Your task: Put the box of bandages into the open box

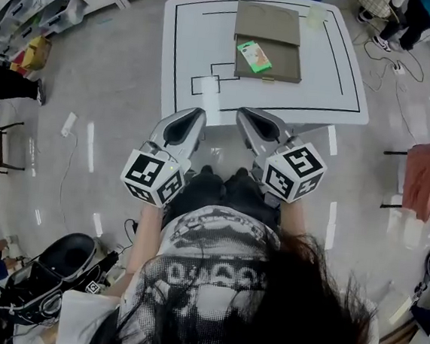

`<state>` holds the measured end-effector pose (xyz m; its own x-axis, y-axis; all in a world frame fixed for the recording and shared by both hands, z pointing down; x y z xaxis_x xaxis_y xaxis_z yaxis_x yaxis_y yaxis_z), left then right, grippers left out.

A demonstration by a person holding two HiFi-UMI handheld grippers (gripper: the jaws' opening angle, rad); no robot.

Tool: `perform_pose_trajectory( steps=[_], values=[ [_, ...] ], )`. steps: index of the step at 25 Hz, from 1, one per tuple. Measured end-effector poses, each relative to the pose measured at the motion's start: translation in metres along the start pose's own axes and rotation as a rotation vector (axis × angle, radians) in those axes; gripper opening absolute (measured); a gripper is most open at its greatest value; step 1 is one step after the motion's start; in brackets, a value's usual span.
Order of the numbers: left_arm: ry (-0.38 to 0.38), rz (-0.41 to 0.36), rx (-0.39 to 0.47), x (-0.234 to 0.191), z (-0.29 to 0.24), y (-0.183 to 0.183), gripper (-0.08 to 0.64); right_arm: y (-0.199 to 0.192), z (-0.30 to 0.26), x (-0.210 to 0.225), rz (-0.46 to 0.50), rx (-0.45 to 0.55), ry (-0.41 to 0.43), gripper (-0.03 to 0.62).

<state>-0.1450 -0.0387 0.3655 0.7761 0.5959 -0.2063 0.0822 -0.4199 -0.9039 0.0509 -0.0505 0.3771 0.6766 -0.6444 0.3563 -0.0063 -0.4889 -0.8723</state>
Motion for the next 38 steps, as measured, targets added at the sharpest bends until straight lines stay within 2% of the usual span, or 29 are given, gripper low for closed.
perform_pose_trajectory(
  steps=[11,18,38],
  values=[
    [-0.051,-0.002,0.026,-0.027,0.011,0.004,0.0,0.004,-0.026,-0.018,-0.023,0.003,-0.024,-0.003],
    [-0.072,-0.011,0.024,-0.031,0.01,0.005,0.0,0.001,-0.032,-0.02,-0.003,-0.035,-0.034,-0.003],
    [-0.115,-0.033,0.009,-0.031,0.002,0.008,0.0,0.001,-0.035,-0.02,-0.007,-0.043,-0.042,-0.003]
  ],
)
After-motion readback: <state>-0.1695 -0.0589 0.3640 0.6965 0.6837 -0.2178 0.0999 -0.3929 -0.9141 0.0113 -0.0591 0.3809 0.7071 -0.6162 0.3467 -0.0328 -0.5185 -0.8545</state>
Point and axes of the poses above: the fingertips, and each gripper's own axes: z backward along the fingers, x to its right, y out of its top, the point moved 9 cm from there along z, backward along the fingers, and after that the axes turned 9 degrees about -x, right-handed, at the moved point
